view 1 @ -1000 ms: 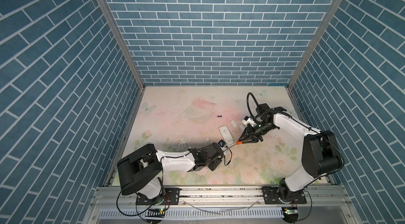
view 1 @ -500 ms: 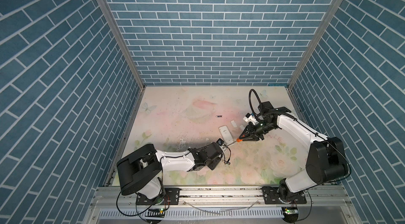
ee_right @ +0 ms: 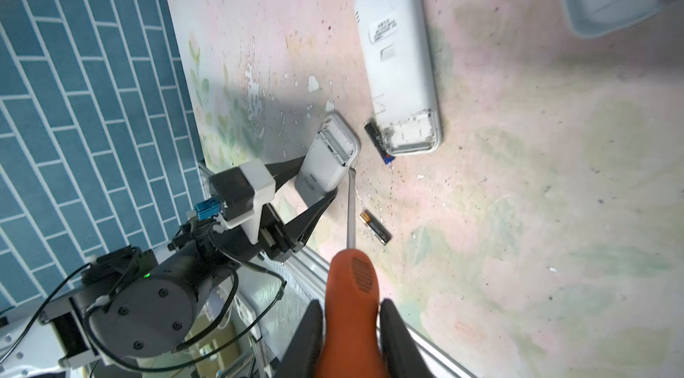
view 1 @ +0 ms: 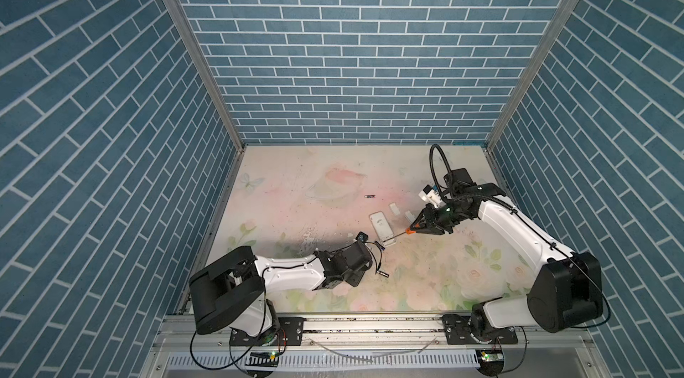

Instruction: Unload the batteries from the remote control

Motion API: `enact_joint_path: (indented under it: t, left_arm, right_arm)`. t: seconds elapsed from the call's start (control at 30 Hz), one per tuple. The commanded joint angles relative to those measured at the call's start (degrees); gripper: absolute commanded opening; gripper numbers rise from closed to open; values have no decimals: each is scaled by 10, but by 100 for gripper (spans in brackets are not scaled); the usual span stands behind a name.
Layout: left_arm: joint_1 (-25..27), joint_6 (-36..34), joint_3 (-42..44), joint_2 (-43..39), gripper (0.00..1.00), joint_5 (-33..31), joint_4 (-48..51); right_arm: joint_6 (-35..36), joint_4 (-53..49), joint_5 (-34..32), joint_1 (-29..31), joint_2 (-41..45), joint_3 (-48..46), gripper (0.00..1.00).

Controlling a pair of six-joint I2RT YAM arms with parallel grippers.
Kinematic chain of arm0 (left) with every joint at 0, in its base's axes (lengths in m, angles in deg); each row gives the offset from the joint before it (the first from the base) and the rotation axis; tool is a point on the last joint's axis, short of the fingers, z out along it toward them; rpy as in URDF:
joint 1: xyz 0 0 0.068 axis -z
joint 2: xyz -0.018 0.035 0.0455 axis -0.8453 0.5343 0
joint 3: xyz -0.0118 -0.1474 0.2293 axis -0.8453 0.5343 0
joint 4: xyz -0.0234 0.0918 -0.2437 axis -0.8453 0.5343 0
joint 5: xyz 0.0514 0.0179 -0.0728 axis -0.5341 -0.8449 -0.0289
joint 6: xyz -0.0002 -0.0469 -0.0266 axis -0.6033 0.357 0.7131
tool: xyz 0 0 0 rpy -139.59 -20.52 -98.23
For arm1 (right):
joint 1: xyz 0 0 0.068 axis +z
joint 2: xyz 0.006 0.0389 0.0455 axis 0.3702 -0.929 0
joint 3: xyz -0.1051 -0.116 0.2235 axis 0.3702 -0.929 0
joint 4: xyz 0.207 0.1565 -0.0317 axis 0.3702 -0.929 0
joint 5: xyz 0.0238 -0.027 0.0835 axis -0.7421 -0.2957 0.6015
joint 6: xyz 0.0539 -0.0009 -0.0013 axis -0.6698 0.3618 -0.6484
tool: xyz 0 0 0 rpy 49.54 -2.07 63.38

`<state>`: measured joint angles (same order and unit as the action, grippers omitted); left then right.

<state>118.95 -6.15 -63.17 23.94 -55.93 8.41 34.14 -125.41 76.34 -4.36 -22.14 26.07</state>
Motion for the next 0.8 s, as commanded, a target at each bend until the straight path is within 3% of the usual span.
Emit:
enact_joint_path:
  t: [0.0,0.37,0.6,0.77]
  left_arm:
    - [-12,38,18,6,65,-9,82]
    - [-25,66,-14,-16,77,-27,93]
    - [-43,69,-9,-17,84,-4,59]
    - [-47,71,0,-34,87,1,46]
  right_arm:
    - [-33,54,-37,-23,18,-27,0]
    - [-123,270,-25,-170,-39,-30,0]
    - [-108,292,15,-210,-143,34,0]
    - [-81,275,16,-223,-167,52,0]
